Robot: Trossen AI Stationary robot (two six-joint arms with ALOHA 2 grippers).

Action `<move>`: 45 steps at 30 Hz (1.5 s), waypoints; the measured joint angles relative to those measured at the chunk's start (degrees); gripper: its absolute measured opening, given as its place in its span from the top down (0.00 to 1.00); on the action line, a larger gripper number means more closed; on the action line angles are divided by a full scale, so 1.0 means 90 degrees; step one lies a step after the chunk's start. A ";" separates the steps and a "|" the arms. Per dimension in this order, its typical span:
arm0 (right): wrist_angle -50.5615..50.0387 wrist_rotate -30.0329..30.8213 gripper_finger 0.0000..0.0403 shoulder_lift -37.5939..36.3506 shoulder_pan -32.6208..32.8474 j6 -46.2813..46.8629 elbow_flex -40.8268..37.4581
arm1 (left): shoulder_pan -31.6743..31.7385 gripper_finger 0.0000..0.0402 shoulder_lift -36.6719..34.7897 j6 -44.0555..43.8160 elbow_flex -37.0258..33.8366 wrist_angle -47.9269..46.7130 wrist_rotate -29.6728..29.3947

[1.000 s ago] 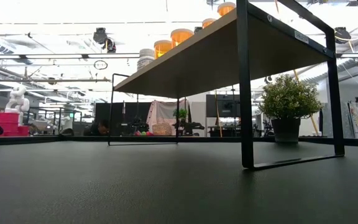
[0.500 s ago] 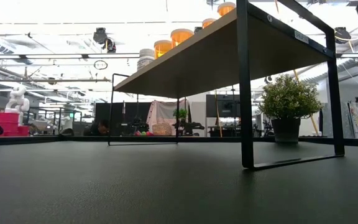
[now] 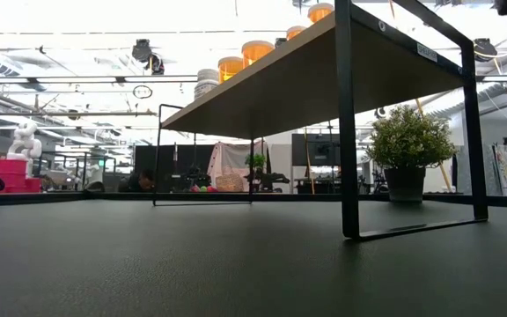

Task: Pick and place medicine bottles onto shelf by color
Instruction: Put the orange tablet bottle on the shelf aligned with the orange tablet bottles

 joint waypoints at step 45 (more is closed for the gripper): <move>-0.1180 -0.1161 0.73 0.2105 -0.3585 -0.3153 0.4249 | 0.0000 0.39 0.0000 0.0147 0.0000 0.0079 0.0005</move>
